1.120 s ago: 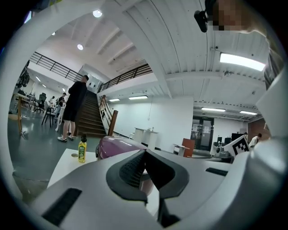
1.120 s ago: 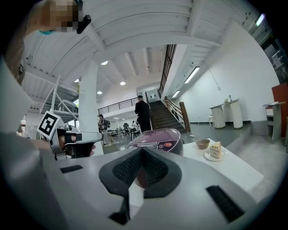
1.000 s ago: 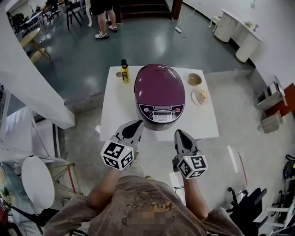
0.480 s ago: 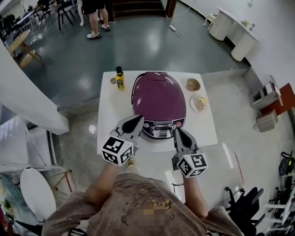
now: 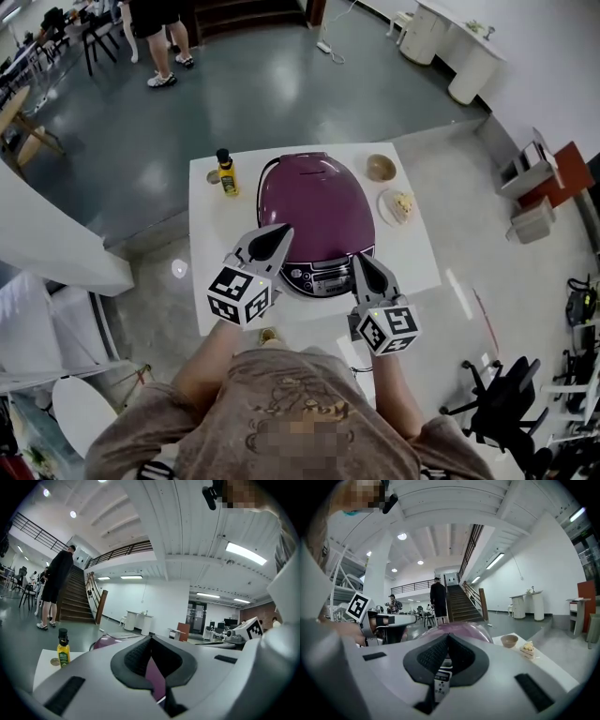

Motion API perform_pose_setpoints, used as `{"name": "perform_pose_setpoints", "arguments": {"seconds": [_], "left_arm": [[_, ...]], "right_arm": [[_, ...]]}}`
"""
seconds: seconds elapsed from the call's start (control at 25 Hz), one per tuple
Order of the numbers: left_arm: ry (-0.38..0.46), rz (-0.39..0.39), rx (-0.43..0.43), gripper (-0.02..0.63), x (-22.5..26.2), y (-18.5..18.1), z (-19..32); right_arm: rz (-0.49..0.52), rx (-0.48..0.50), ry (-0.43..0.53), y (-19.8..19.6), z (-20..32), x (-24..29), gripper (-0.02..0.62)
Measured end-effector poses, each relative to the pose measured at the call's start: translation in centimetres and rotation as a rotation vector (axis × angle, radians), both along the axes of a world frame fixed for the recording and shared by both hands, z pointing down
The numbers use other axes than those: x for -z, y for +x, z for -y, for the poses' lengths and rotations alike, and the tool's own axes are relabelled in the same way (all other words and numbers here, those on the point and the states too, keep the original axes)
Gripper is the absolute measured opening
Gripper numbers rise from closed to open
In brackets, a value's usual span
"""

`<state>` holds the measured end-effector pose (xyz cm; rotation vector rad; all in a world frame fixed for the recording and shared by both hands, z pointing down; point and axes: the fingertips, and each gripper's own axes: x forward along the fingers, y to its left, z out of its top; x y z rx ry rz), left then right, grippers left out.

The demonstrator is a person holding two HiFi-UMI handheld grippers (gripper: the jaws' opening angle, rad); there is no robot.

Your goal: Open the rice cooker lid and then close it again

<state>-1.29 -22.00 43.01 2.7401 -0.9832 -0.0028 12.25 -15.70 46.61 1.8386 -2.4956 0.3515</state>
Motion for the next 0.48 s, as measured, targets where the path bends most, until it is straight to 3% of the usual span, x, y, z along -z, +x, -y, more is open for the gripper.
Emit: {"name": "perform_pose_setpoints", "arguments": {"seconds": [0.48], "left_arm": [[-0.030,0.057,-0.004,0.020,-0.3,1.8,1.5]], "right_arm": [[-0.126,0.145,-0.116,-1.0,1.1,-2.0,0.003]]}}
